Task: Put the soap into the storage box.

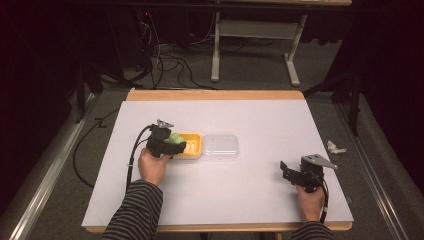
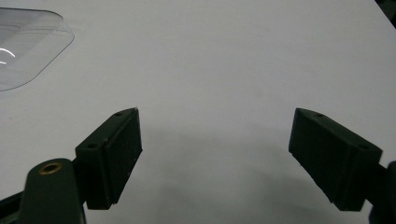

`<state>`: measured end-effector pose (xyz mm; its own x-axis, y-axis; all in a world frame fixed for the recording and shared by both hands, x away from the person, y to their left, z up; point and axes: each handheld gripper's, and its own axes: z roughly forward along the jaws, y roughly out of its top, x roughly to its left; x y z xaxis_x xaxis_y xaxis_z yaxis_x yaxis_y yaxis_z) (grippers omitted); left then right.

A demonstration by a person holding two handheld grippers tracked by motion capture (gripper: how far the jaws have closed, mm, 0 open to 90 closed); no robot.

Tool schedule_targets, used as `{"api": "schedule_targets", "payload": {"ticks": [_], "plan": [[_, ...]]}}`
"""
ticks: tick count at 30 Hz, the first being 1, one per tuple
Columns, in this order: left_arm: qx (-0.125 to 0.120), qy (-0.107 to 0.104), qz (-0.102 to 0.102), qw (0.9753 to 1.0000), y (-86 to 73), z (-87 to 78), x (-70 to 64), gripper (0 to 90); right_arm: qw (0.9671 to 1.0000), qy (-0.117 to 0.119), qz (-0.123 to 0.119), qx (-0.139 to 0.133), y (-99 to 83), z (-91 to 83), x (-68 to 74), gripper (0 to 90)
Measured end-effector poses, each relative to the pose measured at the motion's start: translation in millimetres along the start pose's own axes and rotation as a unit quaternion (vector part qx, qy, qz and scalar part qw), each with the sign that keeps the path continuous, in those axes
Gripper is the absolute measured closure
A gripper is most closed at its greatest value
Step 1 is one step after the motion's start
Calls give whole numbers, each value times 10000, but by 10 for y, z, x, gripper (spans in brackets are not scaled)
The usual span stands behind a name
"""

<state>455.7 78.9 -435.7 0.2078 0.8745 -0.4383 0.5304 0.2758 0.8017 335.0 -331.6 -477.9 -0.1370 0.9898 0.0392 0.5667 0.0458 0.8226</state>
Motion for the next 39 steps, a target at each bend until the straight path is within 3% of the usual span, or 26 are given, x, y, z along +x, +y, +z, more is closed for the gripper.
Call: {"api": "schedule_targets", "payload": {"ticks": [16, 30, 34, 39], "plan": [[113, 179, 74, 9997, -94, 159, 33, 259, 10000, 24, 8, -11, 0, 1, -5, 176], [-10, 86, 13, 10000, -125, 236, 20, 252, 10000, 0, -18, 7, 0, 0, 1, 176], [22, 99, 153, 9998, -185, 274, -5, 249, 10000, 0, -3, 1, 0, 0, 1, 176], [30, 81, 69, 9999, -176, 282, 4, 248, 10000, 5, -2, -1, 0, 0, 0, 176]]}}
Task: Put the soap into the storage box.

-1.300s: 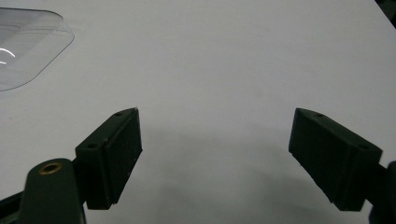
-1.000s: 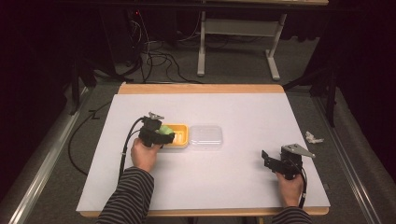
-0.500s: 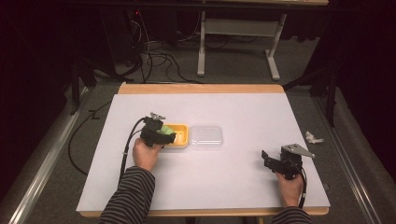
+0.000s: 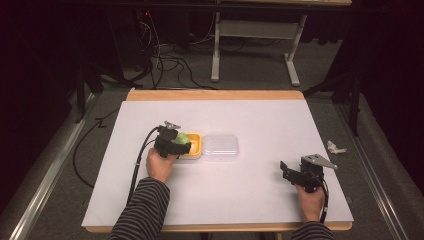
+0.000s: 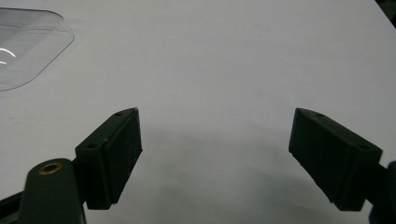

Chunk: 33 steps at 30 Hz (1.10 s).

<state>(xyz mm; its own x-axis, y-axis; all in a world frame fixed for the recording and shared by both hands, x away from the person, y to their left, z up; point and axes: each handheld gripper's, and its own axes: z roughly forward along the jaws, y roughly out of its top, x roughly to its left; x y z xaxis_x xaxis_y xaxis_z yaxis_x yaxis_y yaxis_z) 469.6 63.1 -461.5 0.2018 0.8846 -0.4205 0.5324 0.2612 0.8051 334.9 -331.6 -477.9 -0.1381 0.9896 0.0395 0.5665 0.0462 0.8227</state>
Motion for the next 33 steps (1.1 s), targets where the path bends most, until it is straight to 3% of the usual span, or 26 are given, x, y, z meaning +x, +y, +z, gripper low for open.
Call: {"api": "schedule_targets", "payload": {"ticks": [3, 6, 16, 24, 33], "plan": [[-18, 1, -34, 10000, 5, -2, 0, 238, 10000, 1, -11, 3, 0, 0, -1, 176], [-115, -35, 65, 9999, 10, -26, -16, 232, 10000, -3, -11, -5, 0, 0, -1, 176], [-425, -157, 241, 9987, 105, -242, -49, 227, 10000, -3, -58, 9, 2, 7, 7, 176], [-579, -324, 204, 9976, 183, -422, -59, 220, 10000, -6, -65, 13, 2, 10, 9, 176], [-592, -545, 120, 9967, 213, -597, -56, 208, 10000, -7, -85, 21, 3, 9, 9, 177]]}}
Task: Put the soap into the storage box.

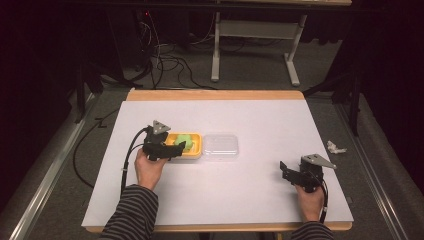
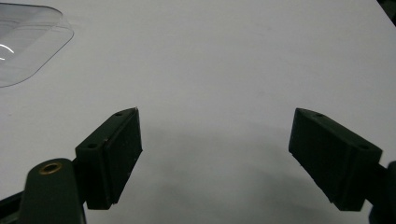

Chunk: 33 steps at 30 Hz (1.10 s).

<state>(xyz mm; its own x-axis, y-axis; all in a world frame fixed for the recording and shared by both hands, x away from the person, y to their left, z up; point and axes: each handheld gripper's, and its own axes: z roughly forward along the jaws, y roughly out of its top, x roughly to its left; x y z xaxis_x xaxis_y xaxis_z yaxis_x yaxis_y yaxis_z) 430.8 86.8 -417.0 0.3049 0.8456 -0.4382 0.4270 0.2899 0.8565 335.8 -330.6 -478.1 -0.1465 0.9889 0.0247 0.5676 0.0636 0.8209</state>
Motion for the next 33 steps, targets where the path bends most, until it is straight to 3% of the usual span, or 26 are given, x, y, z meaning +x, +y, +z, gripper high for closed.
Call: {"api": "schedule_targets", "payload": {"ticks": [15, 20, 33], "plan": [[-103, -40, -203, 9997, 38, -203, 83, 198, 10000, 6, -7, 19, 1, 4, 4, 177], [-122, -73, -123, 9998, 33, -286, 83, 185, 10000, 7, 3, 30, 1, 5, 5, 177], [-167, -135, -210, 9996, 18, -421, 82, 186, 10000, 13, -1, 29, 1, 5, 2, 177]]}}
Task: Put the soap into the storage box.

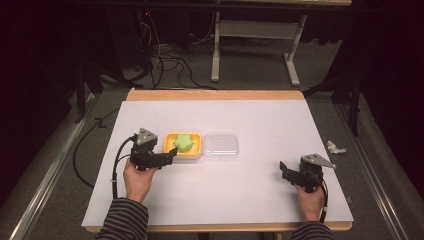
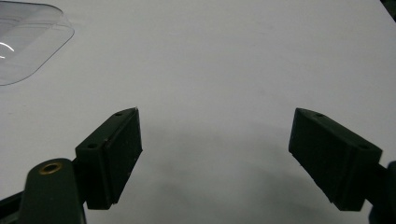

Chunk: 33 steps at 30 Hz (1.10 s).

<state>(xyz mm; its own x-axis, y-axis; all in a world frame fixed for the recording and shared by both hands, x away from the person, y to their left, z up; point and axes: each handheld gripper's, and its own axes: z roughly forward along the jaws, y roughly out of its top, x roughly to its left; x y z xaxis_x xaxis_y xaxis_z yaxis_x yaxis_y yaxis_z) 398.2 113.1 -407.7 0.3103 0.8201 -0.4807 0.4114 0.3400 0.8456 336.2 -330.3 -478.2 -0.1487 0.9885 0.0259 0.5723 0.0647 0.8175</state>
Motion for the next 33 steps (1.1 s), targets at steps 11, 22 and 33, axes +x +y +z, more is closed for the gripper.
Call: {"api": "schedule_targets", "payload": {"ticks": [11, 22, 33], "plan": [[-51, -118, -104, 9999, -8, -90, -35, 198, 10000, -12, 10, -28, -2, -5, 0, 177], [-103, -101, -165, 9998, -12, -174, -22, 191, 10000, -11, 34, -39, -3, -8, 0, 177], [-84, -81, -50, 9999, -72, -207, -45, 196, 10000, -8, 40, -51, -6, -14, -5, 177]]}}
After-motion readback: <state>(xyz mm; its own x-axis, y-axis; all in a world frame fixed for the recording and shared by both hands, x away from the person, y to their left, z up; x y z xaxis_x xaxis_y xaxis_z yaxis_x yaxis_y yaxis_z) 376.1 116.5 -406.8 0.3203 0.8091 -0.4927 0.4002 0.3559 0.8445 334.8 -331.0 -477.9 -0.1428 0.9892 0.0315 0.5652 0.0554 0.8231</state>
